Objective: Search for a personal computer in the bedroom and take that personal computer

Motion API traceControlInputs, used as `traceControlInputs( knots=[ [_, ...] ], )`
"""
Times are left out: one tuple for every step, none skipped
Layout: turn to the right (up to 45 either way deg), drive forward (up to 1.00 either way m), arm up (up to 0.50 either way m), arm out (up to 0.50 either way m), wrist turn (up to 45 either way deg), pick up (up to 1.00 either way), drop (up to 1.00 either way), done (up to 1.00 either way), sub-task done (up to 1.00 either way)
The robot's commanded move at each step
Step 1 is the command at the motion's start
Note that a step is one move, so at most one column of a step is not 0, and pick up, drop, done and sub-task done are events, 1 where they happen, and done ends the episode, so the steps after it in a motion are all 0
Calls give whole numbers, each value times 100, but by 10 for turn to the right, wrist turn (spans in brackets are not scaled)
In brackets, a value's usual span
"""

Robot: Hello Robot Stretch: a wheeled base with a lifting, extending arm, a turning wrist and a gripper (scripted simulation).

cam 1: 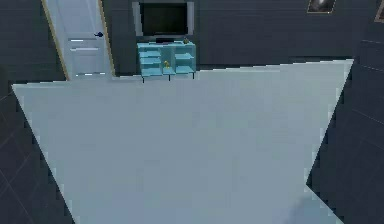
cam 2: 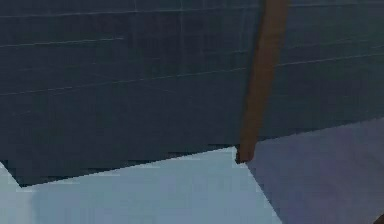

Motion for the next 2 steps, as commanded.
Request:
traceControlInputs(
  knots=[
    [150,0,0,0,0,0,0,0,0],
    [0,100,0,0,0,0,0,0,0]
  ],
)
